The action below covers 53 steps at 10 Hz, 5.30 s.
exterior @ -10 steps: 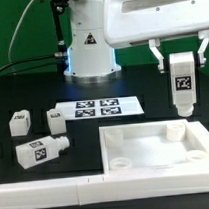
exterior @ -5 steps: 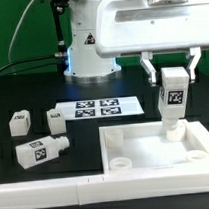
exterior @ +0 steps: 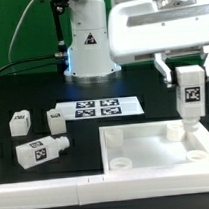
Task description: Assemble square table
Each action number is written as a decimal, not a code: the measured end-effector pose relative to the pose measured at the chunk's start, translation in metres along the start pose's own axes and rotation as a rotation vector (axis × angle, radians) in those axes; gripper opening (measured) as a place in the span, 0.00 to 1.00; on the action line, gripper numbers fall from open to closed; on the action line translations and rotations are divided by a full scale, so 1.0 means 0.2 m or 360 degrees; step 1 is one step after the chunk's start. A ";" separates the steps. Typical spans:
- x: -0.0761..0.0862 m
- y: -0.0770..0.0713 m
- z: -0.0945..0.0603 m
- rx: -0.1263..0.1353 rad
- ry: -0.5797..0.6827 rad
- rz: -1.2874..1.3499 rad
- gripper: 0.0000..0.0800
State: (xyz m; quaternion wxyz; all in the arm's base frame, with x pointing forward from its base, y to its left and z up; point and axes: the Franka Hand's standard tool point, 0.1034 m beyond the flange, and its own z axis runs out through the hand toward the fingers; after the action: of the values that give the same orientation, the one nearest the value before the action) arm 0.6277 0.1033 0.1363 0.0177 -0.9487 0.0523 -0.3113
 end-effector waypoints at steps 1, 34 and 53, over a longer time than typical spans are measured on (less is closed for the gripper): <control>-0.01 0.01 0.01 -0.0006 -0.0032 -0.0042 0.36; -0.10 0.00 0.25 -0.0080 -0.0881 -0.0009 0.81; -0.13 0.01 0.28 -0.0516 -0.0951 0.2004 0.43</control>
Offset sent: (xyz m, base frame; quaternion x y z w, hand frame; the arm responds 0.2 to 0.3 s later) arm 0.0000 0.0000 0.0000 0.0000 0.0000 0.0000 1.0000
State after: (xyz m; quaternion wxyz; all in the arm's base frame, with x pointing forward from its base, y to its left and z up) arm 0.6399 0.1044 0.0756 0.0663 -0.7737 0.6286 0.0428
